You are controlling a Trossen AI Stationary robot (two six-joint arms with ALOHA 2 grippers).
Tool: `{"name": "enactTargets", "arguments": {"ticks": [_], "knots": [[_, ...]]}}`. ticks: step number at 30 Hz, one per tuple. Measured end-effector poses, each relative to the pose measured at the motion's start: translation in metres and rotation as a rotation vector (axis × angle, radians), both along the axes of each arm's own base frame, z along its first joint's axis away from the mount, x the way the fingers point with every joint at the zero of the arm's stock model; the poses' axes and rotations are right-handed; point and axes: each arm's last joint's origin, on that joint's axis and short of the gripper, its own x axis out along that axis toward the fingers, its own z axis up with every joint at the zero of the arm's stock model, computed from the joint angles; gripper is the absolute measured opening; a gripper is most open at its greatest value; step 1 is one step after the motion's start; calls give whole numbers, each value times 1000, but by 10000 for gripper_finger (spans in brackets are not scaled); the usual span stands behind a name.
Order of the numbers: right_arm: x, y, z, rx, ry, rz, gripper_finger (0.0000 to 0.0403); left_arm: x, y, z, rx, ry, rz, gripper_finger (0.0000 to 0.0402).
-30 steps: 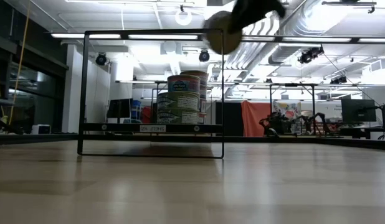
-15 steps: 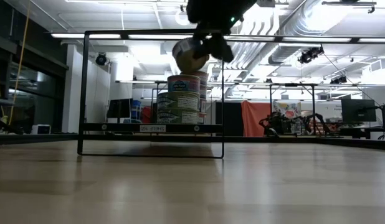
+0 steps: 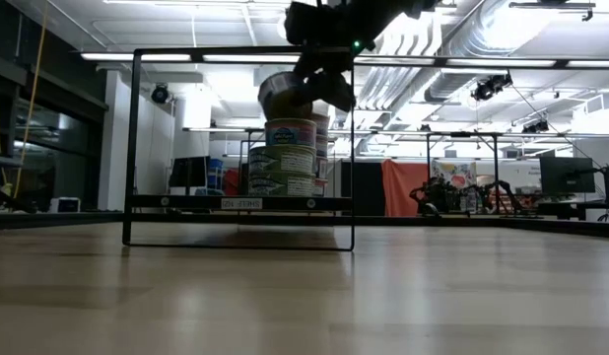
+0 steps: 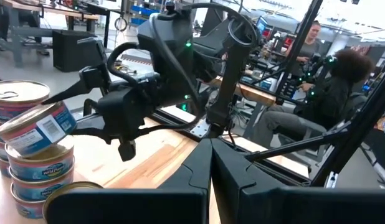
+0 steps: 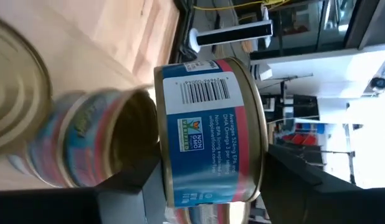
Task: Stack canned seafood by type on shelf
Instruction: Stack the blue pink tuna can on top of the other blue pink tuna cans on the shelf
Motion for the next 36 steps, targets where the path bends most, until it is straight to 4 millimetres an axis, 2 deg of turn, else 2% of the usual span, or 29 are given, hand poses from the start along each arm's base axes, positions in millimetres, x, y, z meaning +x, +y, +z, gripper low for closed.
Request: {"name": "enactTargets", "arguments": {"ticks": [7,36], "knots": [[0,6,0,29,-50,-51,190,0,-1,-1,4,13,-31,0],[-1,-1,0,71,-82,-65,191,1,-2,-1,-3,18,-80,0]]}}
